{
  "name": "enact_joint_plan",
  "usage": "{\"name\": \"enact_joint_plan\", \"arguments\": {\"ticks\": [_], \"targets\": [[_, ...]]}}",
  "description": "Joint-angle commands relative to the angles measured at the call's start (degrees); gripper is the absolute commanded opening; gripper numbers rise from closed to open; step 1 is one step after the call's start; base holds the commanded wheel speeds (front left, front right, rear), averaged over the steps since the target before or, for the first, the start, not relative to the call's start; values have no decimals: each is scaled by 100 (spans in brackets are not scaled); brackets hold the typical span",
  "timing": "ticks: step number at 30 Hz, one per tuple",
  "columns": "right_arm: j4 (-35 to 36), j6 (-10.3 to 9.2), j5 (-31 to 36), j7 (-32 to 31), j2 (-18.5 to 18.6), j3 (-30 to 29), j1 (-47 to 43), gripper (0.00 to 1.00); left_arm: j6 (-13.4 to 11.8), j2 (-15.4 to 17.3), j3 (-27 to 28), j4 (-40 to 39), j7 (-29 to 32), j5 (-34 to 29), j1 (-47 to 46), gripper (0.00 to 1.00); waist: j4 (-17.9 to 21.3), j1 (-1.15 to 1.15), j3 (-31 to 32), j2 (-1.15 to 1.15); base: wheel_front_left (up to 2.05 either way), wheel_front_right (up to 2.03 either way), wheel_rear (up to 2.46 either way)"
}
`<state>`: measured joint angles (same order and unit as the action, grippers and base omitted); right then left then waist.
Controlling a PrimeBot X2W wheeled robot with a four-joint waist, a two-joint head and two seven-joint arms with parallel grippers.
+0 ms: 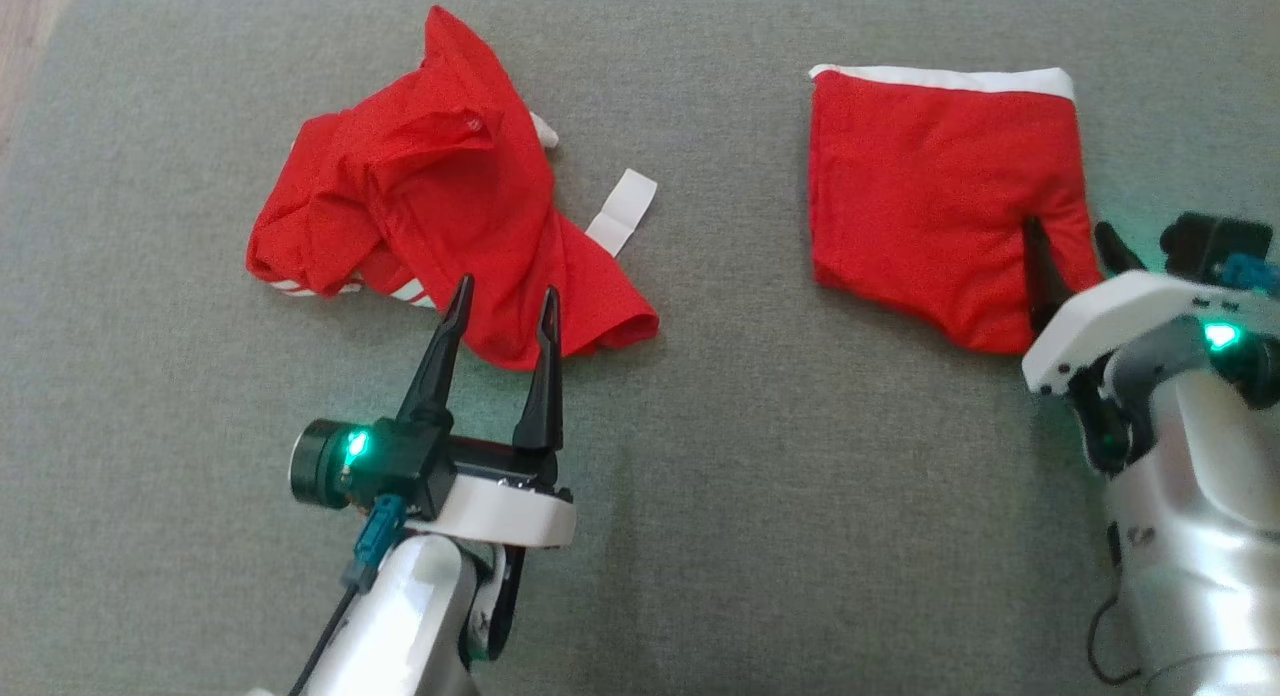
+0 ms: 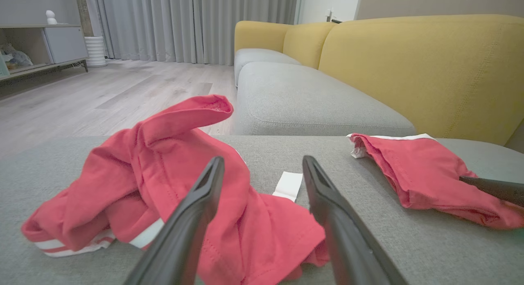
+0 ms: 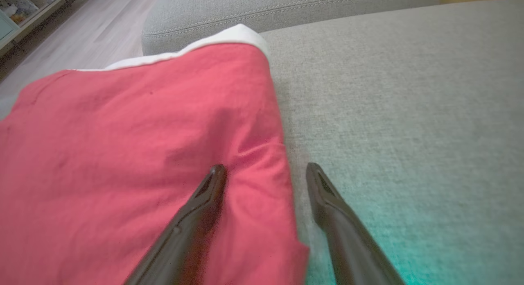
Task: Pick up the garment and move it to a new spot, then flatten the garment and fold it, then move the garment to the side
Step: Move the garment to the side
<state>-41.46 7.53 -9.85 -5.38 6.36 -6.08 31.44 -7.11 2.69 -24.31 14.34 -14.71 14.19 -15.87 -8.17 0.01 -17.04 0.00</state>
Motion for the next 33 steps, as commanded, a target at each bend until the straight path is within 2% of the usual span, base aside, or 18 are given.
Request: {"name": "enact_joint_plan", "arguments": {"ticks": [1,2,3,5,14,22,28,33], "targets": [[86,-4,-71,-50,33,191,212,100,-48,19,125,-166,-29,12,-212,100,-33,-1,-34,0,0,0,0],[-102,-4,-113,-139,141,459,328,100,-55,19,107,-155,-29,17,-247,100,-52,-1,-51,0,0,0,0],[-102,-4,-113,-139,141,459,328,100,-55,19,107,-155,-29,17,-247,100,-52,-1,-51,0,0,0,0],[-245,-4,-94,-159,313,793,410,0,-63,19,95,-136,-29,23,-279,100,-57,-1,-50,0,0,0,0],[-444,-4,-242,-159,1224,2013,718,0,-109,19,133,-124,-29,32,-249,100,76,-1,90,0,0,0,0],[-301,-4,-348,-234,2610,2758,774,0,-105,19,181,-202,-29,38,-254,100,145,-1,58,0,0,0,0],[-661,-4,-236,-179,3494,2826,777,0,-82,19,196,-241,-29,12,-285,100,118,-1,-61,0,0,0,0],[-1141,-4,-137,66,3778,2555,922,0,-45,19,218,-236,-29,-37,-350,100,57,-1,-157,0,0,0,0]]}}
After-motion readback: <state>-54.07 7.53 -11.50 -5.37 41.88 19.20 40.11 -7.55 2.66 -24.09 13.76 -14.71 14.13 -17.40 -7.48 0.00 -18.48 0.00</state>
